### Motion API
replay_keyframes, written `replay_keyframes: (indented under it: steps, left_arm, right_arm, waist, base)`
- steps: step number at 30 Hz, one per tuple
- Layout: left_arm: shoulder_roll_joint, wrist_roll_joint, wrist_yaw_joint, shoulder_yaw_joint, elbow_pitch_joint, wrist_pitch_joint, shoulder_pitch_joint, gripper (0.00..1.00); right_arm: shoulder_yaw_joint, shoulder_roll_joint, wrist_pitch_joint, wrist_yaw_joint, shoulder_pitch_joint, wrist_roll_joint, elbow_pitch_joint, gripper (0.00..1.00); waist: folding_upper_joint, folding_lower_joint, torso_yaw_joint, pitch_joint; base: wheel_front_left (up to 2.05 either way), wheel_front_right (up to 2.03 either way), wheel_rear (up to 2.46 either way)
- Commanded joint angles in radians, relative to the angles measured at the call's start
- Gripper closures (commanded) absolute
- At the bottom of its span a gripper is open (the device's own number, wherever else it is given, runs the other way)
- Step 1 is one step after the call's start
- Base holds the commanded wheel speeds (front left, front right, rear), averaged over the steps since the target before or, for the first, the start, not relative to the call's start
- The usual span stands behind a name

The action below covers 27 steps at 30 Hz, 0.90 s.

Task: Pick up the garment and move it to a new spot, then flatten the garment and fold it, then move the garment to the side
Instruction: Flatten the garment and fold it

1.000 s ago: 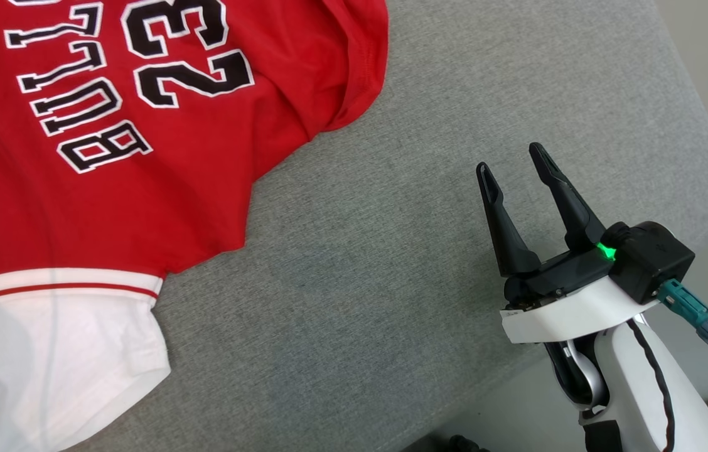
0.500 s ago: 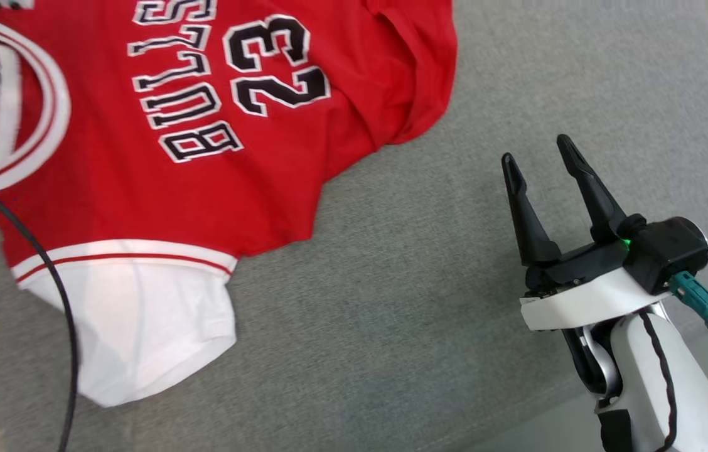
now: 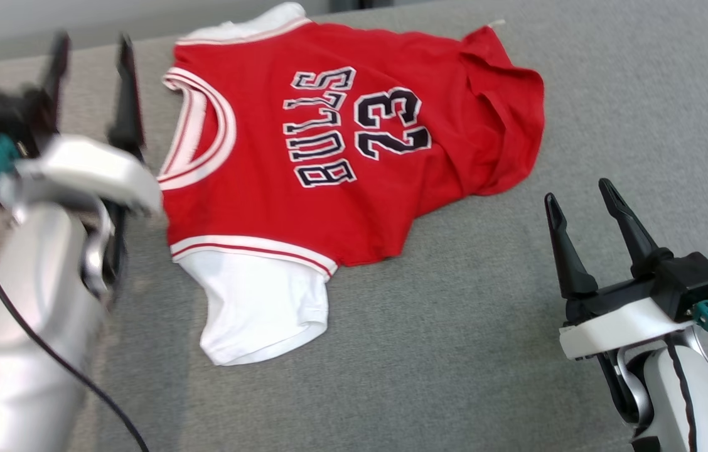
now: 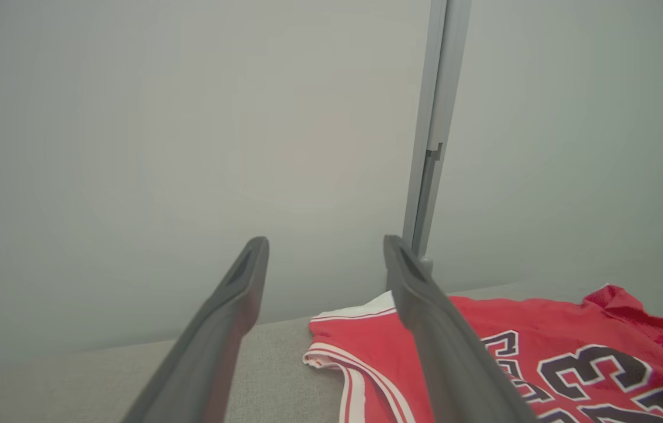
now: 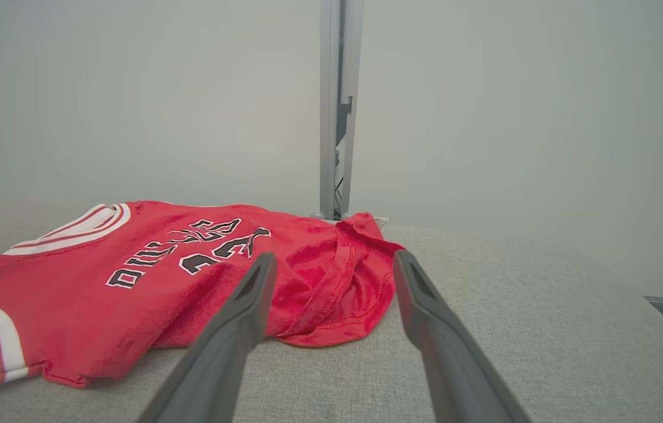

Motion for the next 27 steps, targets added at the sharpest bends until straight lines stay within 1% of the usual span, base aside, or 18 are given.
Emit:
replay_keyframes:
  steps: [1,5,9,12,14,15,17,18,20,22,24,26,27]
  left_arm:
    - [-0.02,-0.011,0.012,0.019,-0.049,-0.004,0.097,0.0]
    - [-0.058,-0.011,0.033,0.046,-0.149,-0.004,0.269,0.0]
    - [-0.087,0.001,0.041,0.044,-0.177,-0.004,0.364,0.0]
    - [-0.115,-0.01,0.029,0.025,-0.159,-0.004,0.409,0.0]
    - [-0.149,-0.052,-0.01,0.01,-0.138,0.018,0.439,0.0]
    - [-0.156,-0.062,-0.023,0.005,-0.129,0.03,0.447,0.0]
    - [-0.15,-0.06,-0.034,-0.014,-0.1,0.058,0.459,0.0]
    - [-0.15,-0.06,-0.034,-0.014,-0.1,0.058,0.459,0.0]
    - [-0.153,-0.058,-0.026,-0.031,-0.068,0.092,0.466,0.0]
    - [-0.153,-0.051,0.005,-0.03,-0.033,0.116,0.463,0.0]
    - [-0.153,-0.048,0.022,-0.038,0.0,0.141,0.457,0.0]
    - [-0.156,-0.053,0.021,-0.039,0.02,0.152,0.449,0.0]
    - [-0.161,-0.062,0.011,-0.041,0.03,0.158,0.447,0.0]
  right_arm:
    - [-0.011,-0.009,0.0,0.0,0.021,-0.002,0.004,0.0]
    - [-0.017,-0.012,0.0,0.0,0.04,-0.002,0.004,0.0]
    - [-0.008,-0.014,0.0,0.0,0.052,-0.002,0.011,0.0]
    - [-0.002,-0.013,0.0,0.0,0.051,0.0,0.013,0.0]
    - [0.003,-0.01,0.0,0.0,0.05,0.004,0.013,0.0]
    - [0.004,-0.009,0.0,0.0,0.05,0.007,0.013,0.0]
    - [0.002,-0.007,0.0,0.0,0.052,0.009,0.012,0.0]
    - [0.002,-0.007,0.0,0.0,0.052,0.009,0.012,0.0]
    - [0.0,-0.004,0.0,0.0,0.052,0.009,0.011,0.0]
    - [-0.001,-0.003,0.0,0.0,0.053,0.009,0.01,0.0]
    - [0.0,0.0,0.0,0.0,0.053,0.009,0.01,0.0]
    - [0.003,0.002,0.0,0.0,0.052,0.006,0.01,0.0]
    - [0.004,0.003,0.0,0.0,0.05,0.006,0.011,0.0]
  waist:
    - [0.0,0.0,0.064,-0.068]
    - [0.0,0.0,0.092,-0.097]
    - [0.0,0.0,0.104,-0.111]
    - [0.0,0.0,0.103,-0.118]
    - [0.0,0.0,0.099,-0.119]
    - [0.0,0.0,0.096,-0.119]
    - [0.0,0.0,0.091,-0.117]
    - [0.0,0.0,0.091,-0.117]
    - [0.0,0.0,0.085,-0.113]
    - [0.0,0.0,0.081,-0.11]
    - [0.0,0.0,0.076,-0.106]
    - [0.0,0.0,0.071,-0.103]
    - [0.0,0.0,0.069,-0.101]
  base:
    - [0.0,0.0,0.0]
    - [0.0,0.0,0.0]
    - [0.0,0.0,0.0]
    - [0.0,0.0,0.0]
    - [0.0,0.0,0.0]
    - [0.0,0.0,0.0]
    - [0.0,0.0,0.0]
    - [0.0,0.0,0.0]
    - [0.0,0.0,0.0]
    - [0.0,0.0,0.0]
    - [0.0,0.0,0.0]
    - [0.0,0.0,0.0]
    - [0.0,0.0,0.0]
